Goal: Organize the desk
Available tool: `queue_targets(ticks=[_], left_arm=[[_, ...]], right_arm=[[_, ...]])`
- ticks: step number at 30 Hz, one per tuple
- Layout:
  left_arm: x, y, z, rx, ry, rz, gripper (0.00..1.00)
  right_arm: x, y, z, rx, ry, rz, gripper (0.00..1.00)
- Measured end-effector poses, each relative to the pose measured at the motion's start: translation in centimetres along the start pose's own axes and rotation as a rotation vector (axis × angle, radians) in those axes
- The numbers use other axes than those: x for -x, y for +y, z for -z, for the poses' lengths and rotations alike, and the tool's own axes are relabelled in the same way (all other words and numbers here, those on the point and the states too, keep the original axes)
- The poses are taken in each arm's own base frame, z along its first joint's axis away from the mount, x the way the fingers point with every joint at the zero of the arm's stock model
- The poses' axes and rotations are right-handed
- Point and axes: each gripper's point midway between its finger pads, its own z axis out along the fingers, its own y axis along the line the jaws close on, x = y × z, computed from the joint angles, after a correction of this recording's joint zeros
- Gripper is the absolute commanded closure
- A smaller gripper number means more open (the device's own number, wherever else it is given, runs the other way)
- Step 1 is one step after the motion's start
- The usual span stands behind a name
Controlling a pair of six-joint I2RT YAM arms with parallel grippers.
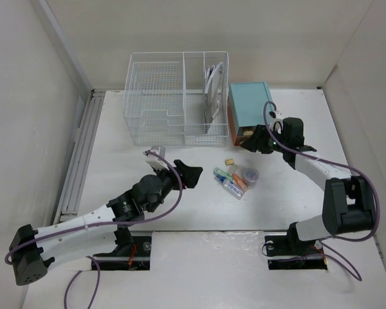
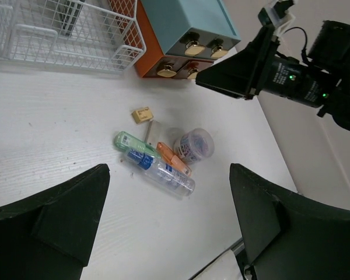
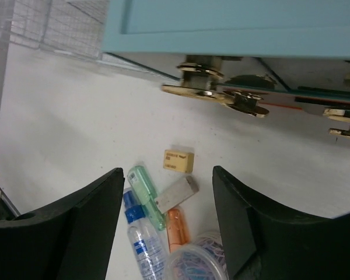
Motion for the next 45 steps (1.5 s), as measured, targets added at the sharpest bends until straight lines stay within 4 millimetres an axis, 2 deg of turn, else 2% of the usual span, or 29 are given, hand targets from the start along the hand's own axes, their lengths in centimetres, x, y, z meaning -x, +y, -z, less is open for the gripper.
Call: queue_targets(ticks=[6, 12, 19, 26, 30, 34, 39, 45], left_arm=[[-0.7, 0.0, 0.1, -0.005, 0.023, 0.011, 0.19], [-1.1, 0.3, 0.2, -0.001, 0.034, 0.012, 0.19], [-1.5, 0.5, 0.2, 0.001, 0.040, 0.010, 0.19], [-2.8, 1.8, 0.4, 0.020, 0.065, 0.008, 0.19], [-2.7, 1.8, 0.7, 0.011, 0.060, 0.025, 0.19], [-2.4, 1.6, 0.9, 0.002, 0.051, 0.037, 0.19], [-2.5, 1.7, 1.1, -0.003, 0.051, 0.046, 0.19], [-2.6, 2.0, 1.5, -0.006, 0.050, 0.062, 0.19]], right_arm=[[-0.9, -2.0, -1.8, -0.057, 0.017, -0.068, 0.33], [1.2, -1.9, -2.7, -0.048, -0.064, -0.082, 0.33], [2.3, -1.1, -3.6, -0.033, -0.108, -0.086, 0.33], [3.6, -1.8, -4.1, -0.080, -0.168, -0.099, 0.39], [3.9, -2.4, -4.1, -0.117, -0.186, -0.107, 0.39], [3.9, -2.6, -4.1, -0.135, -0.191, -0.108, 0.46], [3.9, -2.7, -4.2, -0.141, -0.195, -0.111, 0.70], [3.8, -2.7, -3.9, -0.149, -0.208, -0.114, 0.77]])
